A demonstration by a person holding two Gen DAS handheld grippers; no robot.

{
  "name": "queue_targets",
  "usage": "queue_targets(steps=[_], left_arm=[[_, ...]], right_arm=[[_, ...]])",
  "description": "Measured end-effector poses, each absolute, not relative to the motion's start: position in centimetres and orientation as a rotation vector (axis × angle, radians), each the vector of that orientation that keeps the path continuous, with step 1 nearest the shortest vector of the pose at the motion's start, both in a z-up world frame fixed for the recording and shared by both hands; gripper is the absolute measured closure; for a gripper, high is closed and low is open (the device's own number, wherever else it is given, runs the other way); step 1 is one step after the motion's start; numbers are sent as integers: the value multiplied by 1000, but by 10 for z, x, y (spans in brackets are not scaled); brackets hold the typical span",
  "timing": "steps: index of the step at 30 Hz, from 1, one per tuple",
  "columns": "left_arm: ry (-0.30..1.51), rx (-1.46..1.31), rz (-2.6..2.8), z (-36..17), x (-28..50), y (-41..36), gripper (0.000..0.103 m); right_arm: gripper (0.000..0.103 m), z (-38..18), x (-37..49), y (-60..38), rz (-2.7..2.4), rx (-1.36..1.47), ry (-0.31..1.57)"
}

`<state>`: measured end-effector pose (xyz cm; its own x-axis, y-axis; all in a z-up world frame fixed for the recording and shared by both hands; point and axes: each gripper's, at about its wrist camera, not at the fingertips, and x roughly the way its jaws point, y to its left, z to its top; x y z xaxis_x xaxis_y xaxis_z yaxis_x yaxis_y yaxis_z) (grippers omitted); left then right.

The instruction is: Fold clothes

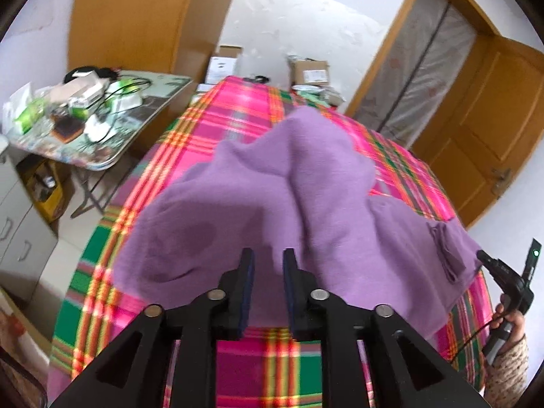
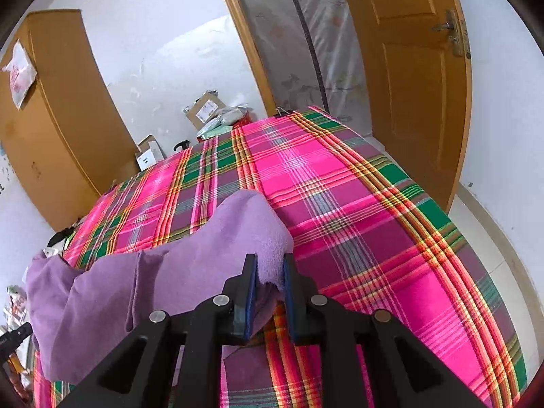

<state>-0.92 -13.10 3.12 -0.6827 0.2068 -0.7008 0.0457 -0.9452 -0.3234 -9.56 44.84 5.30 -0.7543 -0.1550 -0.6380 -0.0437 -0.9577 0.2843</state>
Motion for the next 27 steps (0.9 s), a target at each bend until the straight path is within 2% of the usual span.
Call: queue_targets(steps=[7,10,13,16,25,27], left_arm=[[-636,-1293,2772,17,4,-166,79],[-721,-1308,2770,13,9,-181,76],[-811,-1306,2747,10,14,-192,67],[-872,-1303,2719,9,16,-200,66],[-1052,-1305,2660,3,23,-225,64],[-1064,-1322,2614,0,20,-223,64]], right_arm=[[79,67,-79,432,-2889,1041,-327],[75,78,-71,417,-2859,1000,-259],[75,90,-64,393,-2757,961,-180],[72,96,-55,358,-2613,948,-59],[71,71,-19,268,-2318,953,265],[65,64,-12,254,-2279,947,308]])
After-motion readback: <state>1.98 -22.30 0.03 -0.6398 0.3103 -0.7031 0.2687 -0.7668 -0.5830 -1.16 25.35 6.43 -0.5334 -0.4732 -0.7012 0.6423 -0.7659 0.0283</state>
